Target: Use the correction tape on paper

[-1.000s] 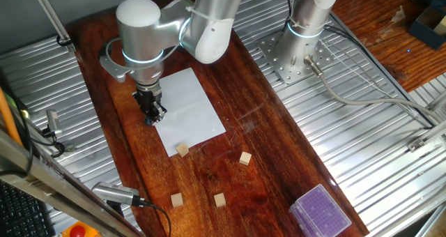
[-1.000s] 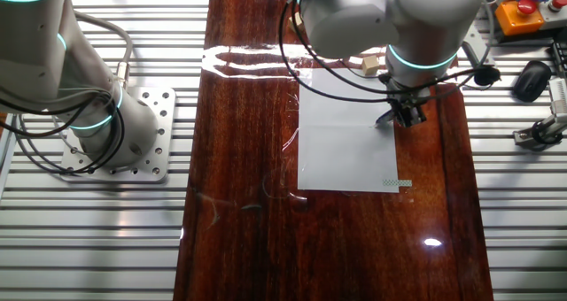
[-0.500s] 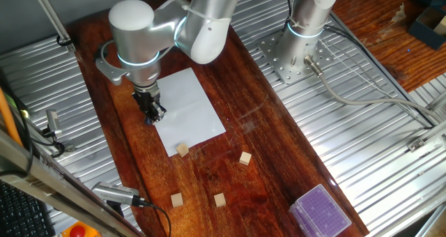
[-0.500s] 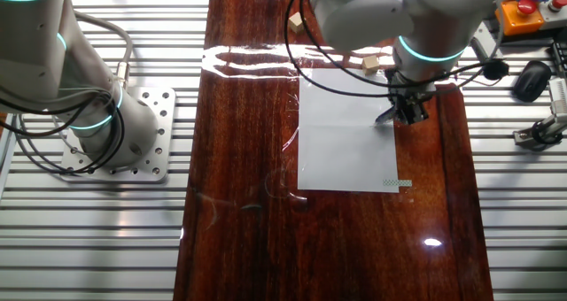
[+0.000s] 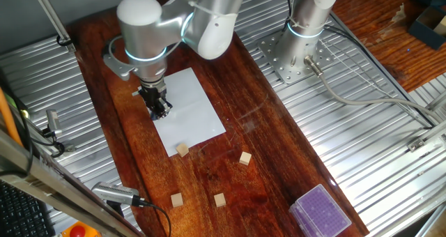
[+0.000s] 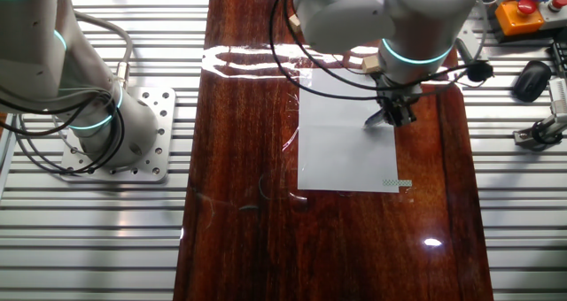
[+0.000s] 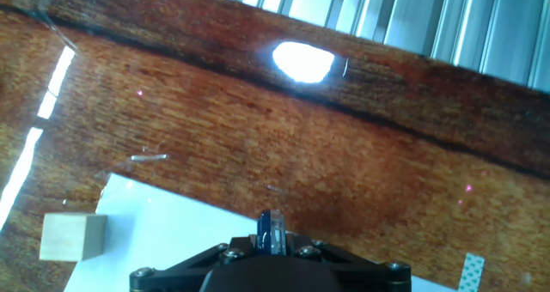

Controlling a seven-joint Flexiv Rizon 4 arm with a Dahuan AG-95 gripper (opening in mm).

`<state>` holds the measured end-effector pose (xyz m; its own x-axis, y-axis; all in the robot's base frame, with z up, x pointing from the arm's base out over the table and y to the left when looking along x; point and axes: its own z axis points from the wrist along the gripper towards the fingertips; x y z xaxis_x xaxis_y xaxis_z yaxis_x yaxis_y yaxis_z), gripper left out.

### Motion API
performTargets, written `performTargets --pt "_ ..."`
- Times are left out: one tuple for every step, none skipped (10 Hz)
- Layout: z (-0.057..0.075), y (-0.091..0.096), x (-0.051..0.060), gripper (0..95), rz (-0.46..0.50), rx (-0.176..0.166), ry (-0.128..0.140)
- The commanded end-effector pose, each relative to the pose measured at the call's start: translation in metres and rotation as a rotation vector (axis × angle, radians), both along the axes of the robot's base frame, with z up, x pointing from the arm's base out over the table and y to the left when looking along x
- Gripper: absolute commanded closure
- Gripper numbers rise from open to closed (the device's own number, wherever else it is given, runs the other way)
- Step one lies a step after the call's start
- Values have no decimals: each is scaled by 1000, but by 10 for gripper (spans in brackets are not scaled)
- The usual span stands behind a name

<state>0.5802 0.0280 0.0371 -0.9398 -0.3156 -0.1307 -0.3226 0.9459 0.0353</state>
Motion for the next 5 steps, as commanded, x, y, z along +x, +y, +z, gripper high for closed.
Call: performTargets --pt "-4 0 1 950 1 3 -8" --pt "-6 0 2 950 3 4 -15" --pt "-8 1 4 950 1 5 -22" --pt "-7 2 7 950 1 7 -25" --pt "-6 2 10 950 1 9 -26"
